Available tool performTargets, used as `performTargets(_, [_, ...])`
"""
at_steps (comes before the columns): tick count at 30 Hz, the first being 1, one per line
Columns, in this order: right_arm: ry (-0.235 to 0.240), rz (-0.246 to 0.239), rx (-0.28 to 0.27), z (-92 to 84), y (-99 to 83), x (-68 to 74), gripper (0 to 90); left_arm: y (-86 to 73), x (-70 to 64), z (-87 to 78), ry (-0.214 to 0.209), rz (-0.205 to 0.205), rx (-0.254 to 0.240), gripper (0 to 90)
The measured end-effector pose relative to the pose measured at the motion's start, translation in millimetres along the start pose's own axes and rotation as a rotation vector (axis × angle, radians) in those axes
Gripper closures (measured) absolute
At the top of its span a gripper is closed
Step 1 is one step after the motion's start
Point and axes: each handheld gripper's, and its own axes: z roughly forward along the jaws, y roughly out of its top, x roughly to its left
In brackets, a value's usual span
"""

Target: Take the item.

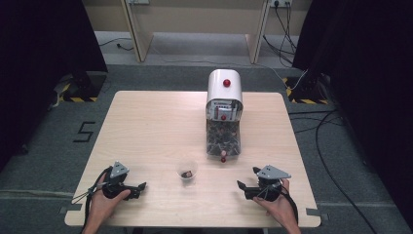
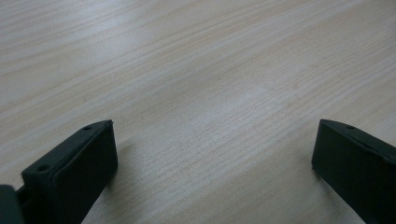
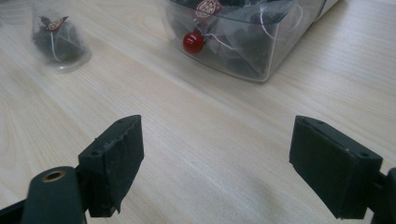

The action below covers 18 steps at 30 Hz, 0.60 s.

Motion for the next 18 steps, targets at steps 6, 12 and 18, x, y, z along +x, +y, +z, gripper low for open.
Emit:
performTargets(6, [-0.007,0.009,0.009,-1.7,-3.6,-1.1,17.2,0.0,0.0,0.0,0.000,0.000,-0.001,0.0])
performTargets(12, [-0.021,0.014,0.009,-5.5,-6.7,-2.0,16.4,0.0,0.0,0.0,0.000,0.000,-0.001,0.0])
performTargets(18, [-0.032,0.026,0.015,-8.8,-13.3,-4.2,16.4,0.0,0.0,0.1,0.000,0.000,-0.001,0.0])
